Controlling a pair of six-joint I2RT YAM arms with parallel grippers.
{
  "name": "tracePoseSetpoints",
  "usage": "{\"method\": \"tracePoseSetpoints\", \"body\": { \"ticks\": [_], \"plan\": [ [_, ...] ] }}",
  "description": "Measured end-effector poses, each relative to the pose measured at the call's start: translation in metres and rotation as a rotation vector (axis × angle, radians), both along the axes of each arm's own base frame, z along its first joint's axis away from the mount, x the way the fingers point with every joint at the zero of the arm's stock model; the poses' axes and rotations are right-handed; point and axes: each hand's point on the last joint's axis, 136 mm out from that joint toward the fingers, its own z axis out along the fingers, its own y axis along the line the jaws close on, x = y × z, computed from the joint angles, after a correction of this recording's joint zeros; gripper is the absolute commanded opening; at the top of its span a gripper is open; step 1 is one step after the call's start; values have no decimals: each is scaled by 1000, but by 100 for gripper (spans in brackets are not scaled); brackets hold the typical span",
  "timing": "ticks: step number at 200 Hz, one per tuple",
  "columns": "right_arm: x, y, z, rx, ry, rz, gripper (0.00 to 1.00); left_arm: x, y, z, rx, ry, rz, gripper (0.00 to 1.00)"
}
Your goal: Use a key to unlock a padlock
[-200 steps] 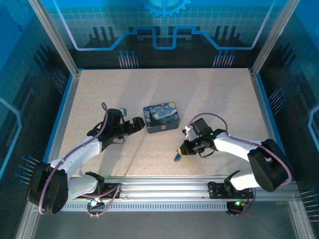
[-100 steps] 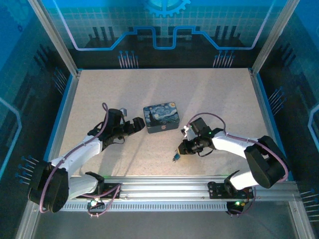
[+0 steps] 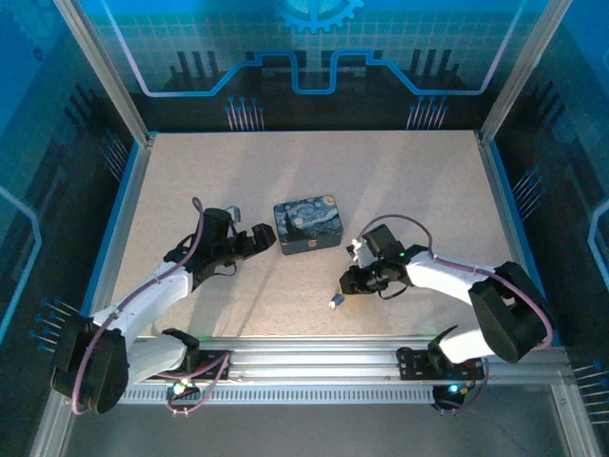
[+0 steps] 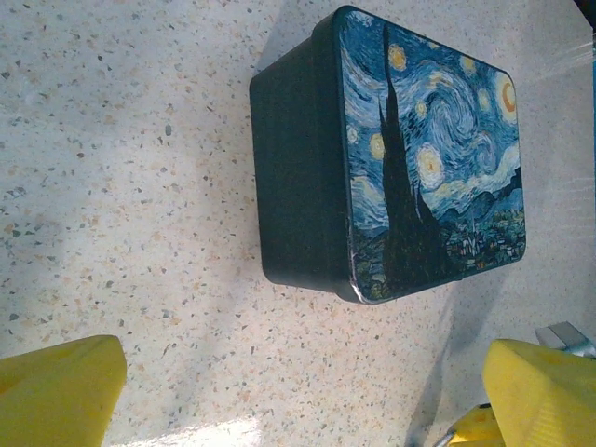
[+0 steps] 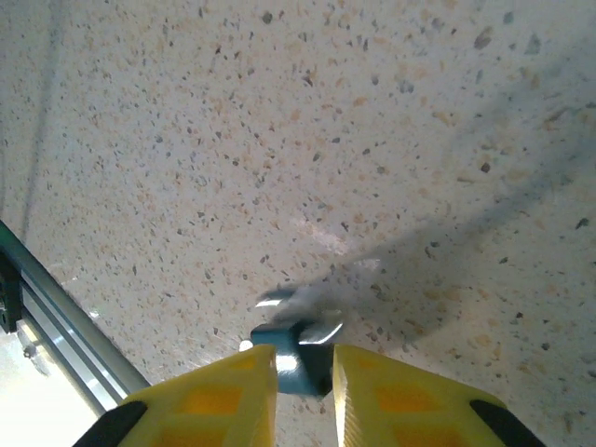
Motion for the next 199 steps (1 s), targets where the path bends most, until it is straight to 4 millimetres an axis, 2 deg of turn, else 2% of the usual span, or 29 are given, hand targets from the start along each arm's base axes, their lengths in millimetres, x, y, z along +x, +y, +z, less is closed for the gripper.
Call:
{"method": "tracePoseSetpoints", "body": {
  "ticks": [61,112,158,199],
  "plan": [
    [7,-2,22,20,-87,-14,32,-5,3,12,-4,-29,6,99],
    [15,-13,48,-5,-212,-45,36,-7,13,33,7,-100,46,99],
    [40,-35,88,-44,-411,-125,46,-9,30,49,55,-170,102,99],
    [59,-68,131,-76,-621,-242,65,-9,55,59,162,-238,174,99]
  ]
}}
